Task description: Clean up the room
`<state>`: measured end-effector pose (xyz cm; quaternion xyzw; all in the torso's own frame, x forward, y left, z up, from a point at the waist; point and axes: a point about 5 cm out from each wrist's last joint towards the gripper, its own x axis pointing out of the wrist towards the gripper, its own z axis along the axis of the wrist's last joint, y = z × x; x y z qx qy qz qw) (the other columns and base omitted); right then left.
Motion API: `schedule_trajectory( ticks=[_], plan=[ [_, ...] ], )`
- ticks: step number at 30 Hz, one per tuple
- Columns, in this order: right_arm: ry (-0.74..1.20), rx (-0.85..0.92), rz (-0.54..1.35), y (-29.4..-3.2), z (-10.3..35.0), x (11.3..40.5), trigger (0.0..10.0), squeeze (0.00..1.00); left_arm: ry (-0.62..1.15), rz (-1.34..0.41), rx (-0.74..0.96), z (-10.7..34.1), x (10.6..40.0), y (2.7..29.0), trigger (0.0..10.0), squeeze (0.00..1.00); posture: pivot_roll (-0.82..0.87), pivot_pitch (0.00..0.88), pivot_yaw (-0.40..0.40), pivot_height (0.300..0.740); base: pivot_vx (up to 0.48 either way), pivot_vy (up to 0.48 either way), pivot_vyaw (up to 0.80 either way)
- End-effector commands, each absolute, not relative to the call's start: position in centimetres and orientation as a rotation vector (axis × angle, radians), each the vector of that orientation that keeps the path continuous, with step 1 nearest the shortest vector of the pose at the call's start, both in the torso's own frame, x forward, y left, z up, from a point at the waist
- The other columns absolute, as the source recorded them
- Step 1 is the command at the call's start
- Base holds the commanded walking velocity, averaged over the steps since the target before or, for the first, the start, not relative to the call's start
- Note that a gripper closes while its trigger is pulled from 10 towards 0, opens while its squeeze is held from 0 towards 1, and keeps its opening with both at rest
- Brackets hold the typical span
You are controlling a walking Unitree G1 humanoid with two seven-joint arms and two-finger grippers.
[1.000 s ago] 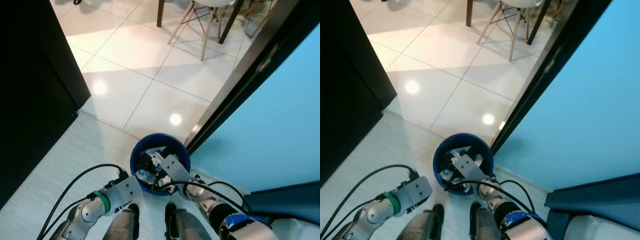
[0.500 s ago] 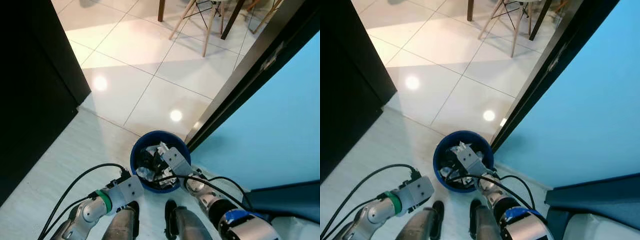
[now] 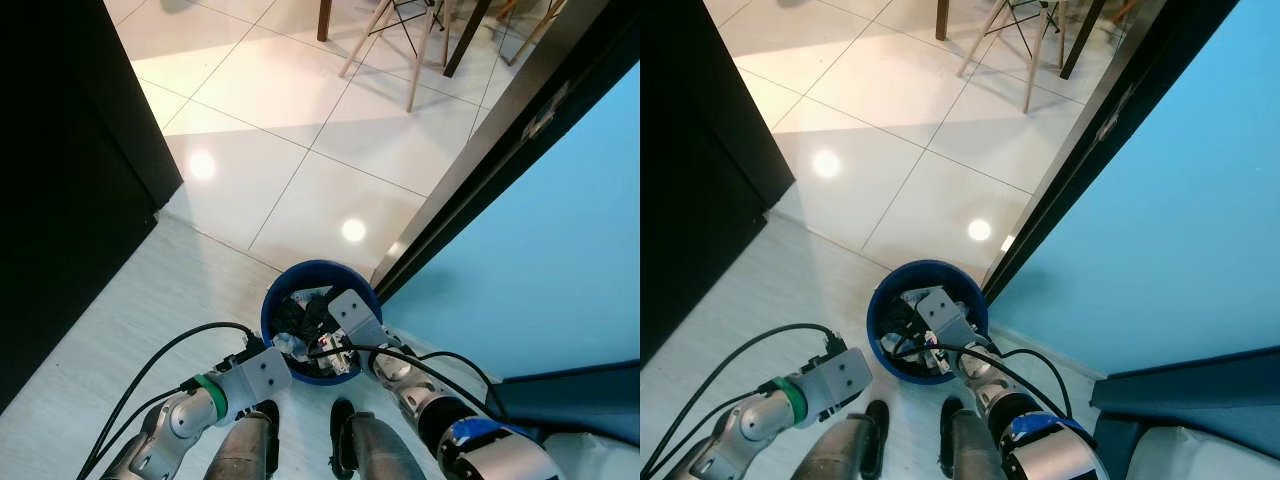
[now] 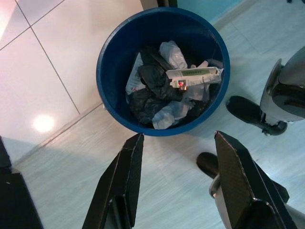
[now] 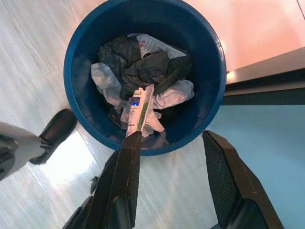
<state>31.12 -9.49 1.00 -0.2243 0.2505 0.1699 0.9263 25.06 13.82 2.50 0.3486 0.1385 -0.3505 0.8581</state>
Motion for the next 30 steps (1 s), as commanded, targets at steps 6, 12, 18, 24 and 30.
schedule_trajectory(
  ticks=[6,12,18,24,30],
  plan=[
    [0.571,-0.228,0.146,-12.4,-1.0,29.1,10.0,0.00,0.454,-0.409,0.432,0.6,25.8,14.5,10.0,0.00,0.06,0.225,-0.020,0.740,0.000,0.000,0.00],
    [0.583,-0.126,0.008,-15.1,-2.1,27.6,10.0,0.00,0.509,-0.325,0.327,-0.2,25.8,14.4,10.0,0.00,0.02,0.151,-0.015,0.740,0.000,0.000,0.00],
    [0.599,-0.087,-0.047,-15.8,-2.6,27.0,10.0,0.00,0.522,-0.317,0.242,-0.4,26.8,12.9,10.0,0.00,0.00,0.111,0.000,0.740,0.000,0.000,0.00],
    [0.576,-0.077,-0.077,-15.6,-1.9,27.7,10.0,0.00,0.516,-0.283,0.210,0.1,27.7,12.7,10.0,0.00,-0.01,0.106,0.007,0.740,0.000,0.000,0.00],
    [0.561,-0.098,-0.077,-15.4,-1.6,28.0,10.0,0.00,0.514,-0.253,0.200,0.2,28.1,12.9,10.0,0.00,-0.01,0.105,0.000,0.740,0.000,0.000,0.00]
  ],
)
